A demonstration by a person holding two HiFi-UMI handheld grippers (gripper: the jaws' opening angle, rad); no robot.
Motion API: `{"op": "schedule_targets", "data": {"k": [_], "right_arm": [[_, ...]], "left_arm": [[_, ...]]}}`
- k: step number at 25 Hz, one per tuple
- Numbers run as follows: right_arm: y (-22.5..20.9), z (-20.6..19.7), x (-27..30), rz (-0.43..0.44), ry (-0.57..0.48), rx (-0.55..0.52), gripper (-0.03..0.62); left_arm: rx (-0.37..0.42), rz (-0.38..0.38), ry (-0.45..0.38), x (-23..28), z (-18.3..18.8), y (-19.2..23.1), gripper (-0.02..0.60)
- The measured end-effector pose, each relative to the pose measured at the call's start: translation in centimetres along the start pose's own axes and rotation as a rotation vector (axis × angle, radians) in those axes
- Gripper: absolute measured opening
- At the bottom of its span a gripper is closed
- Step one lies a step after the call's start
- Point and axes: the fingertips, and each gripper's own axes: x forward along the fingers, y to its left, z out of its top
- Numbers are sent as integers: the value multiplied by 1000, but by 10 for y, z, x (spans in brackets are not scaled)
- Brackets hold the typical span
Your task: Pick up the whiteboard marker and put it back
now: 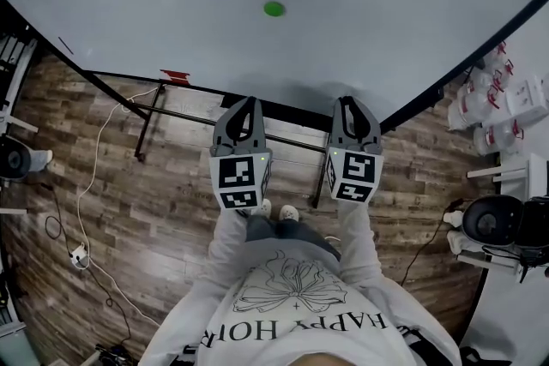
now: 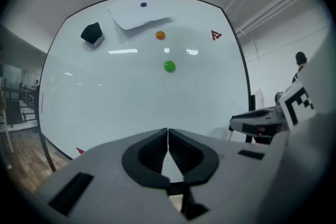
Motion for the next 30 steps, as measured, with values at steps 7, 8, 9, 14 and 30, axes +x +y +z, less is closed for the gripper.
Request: {"op": "schedule_targets", "data": {"k": [7, 8, 9, 14, 30], "right_arm": [[31, -33, 25, 35, 142, -151, 63], [34, -39, 29, 38, 162, -177, 63], [38, -46, 33, 41, 182, -206, 63], [59, -83, 58, 49, 311, -381, 63], [130, -165, 114, 147, 489, -771, 69]], "left_arm": [[-19, 49, 29, -4, -13, 29, 6], [-20, 56, 33, -4, -16, 33, 6], [-21, 62, 37, -4, -18, 37, 6], [-47, 98, 48, -2, -30, 64, 6], [-89, 182, 104, -4, -62, 119, 6]]}}
